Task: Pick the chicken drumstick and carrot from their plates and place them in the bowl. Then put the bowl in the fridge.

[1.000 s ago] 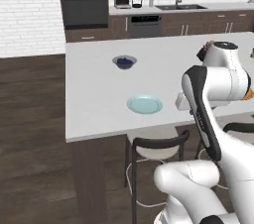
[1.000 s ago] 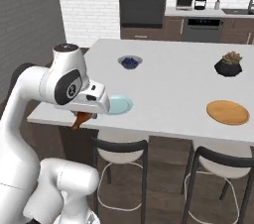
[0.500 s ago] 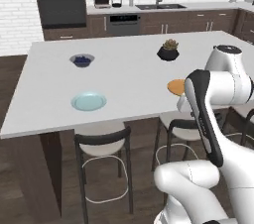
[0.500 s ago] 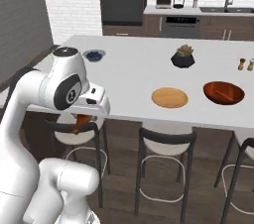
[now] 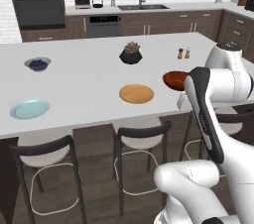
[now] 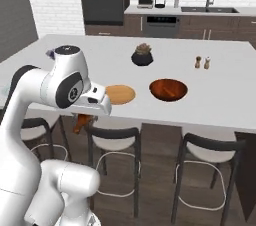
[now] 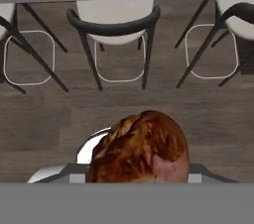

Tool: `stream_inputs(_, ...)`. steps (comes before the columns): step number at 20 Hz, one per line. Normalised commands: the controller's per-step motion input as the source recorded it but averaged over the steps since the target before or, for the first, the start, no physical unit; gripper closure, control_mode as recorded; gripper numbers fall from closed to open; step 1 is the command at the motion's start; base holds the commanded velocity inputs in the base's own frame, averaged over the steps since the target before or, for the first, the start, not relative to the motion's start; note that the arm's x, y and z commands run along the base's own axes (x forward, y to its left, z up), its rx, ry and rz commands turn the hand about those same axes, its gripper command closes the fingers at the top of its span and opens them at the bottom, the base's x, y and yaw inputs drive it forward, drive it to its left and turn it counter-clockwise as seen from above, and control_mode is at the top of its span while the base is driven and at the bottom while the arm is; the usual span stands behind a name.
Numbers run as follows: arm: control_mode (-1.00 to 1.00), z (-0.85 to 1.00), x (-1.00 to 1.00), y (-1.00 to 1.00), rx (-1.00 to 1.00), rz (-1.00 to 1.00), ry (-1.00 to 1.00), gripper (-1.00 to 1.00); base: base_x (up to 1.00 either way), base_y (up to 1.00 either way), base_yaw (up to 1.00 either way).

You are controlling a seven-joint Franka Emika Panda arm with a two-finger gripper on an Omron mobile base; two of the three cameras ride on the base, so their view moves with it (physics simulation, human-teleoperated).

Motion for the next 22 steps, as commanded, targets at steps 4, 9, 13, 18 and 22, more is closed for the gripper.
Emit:
stream_inputs(4, 1.00, 0.00, 0.00, 0.00, 0.00, 0.00, 0.00, 1.00, 0.25, -0.97, 0.00)
stream_inputs(9, 1.00, 0.00, 0.00, 0.00, 0.00, 0.00, 0.00, 1.00, 0.40, -0.60, 0.00)
stream_inputs(13, 1.00, 0.00, 0.00, 0.00, 0.00, 0.00, 0.00, 1.00, 0.75, -0.14, 0.01)
stream_inputs(18, 1.00, 0.00, 0.00, 0.00, 0.00, 0.00, 0.00, 1.00, 0.77, -0.08, 0.05)
stream_inputs(22, 1.00, 0.00, 0.00, 0.00, 0.00, 0.00, 0.00, 1.00, 0.35, -0.40, 0.12)
